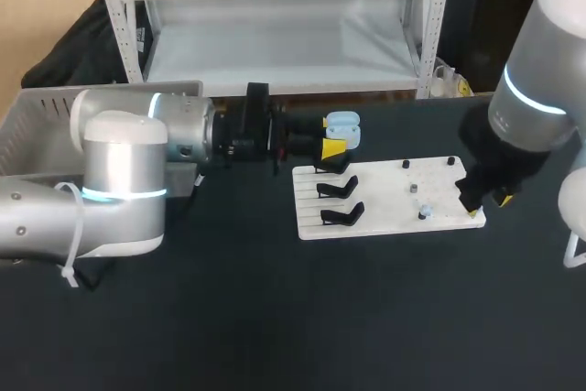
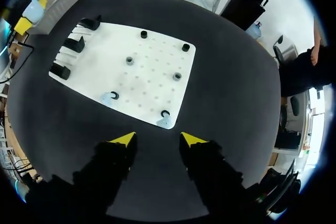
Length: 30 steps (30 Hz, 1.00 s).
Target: Pick up each earbud case from the left stands, insert the matching earbuds, close the lid, and place the case in the box.
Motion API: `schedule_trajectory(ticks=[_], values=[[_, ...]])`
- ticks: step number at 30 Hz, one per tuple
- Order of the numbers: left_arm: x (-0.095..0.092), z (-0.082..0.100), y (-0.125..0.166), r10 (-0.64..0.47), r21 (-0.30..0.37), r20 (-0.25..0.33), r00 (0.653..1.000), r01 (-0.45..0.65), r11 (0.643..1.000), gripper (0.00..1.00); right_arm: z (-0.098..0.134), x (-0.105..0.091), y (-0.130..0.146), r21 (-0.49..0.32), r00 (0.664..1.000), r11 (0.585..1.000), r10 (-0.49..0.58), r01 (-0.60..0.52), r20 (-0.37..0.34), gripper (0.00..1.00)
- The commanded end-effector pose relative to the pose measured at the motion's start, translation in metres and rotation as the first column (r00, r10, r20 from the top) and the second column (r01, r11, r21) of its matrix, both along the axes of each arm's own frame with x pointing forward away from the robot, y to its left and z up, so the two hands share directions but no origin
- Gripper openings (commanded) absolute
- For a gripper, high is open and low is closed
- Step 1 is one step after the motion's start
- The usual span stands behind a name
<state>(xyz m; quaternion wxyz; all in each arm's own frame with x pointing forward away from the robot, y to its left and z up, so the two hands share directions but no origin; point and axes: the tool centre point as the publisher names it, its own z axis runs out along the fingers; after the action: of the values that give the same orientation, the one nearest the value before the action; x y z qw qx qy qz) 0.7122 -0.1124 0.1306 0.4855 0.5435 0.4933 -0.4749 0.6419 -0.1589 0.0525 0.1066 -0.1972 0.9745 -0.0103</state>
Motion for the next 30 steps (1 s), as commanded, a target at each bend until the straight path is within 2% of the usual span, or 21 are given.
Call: schedule_trajectory(ticks=[1,10,30], values=[[-0.002,0.0,0.0,0.006,-0.001,0.002,1.0,-0.006,1.0,0.0,-0.008,0.004,0.0,0.0,1.0,1.0,-0.003,0.003,0.0,0.51],[-0.002,0.0,0.0,0.006,-0.001,0.002,1.0,-0.006,1.0,0.0,-0.016,0.009,-0.001,0.002,1.0,1.0,-0.004,0.004,0.001,0.53],[-0.002,0.0,0.0,0.006,-0.001,0.002,1.0,-0.006,1.0,0.0,-0.026,0.017,-0.005,0.007,0.999,1.0,-0.024,0.023,0.034,0.43]])
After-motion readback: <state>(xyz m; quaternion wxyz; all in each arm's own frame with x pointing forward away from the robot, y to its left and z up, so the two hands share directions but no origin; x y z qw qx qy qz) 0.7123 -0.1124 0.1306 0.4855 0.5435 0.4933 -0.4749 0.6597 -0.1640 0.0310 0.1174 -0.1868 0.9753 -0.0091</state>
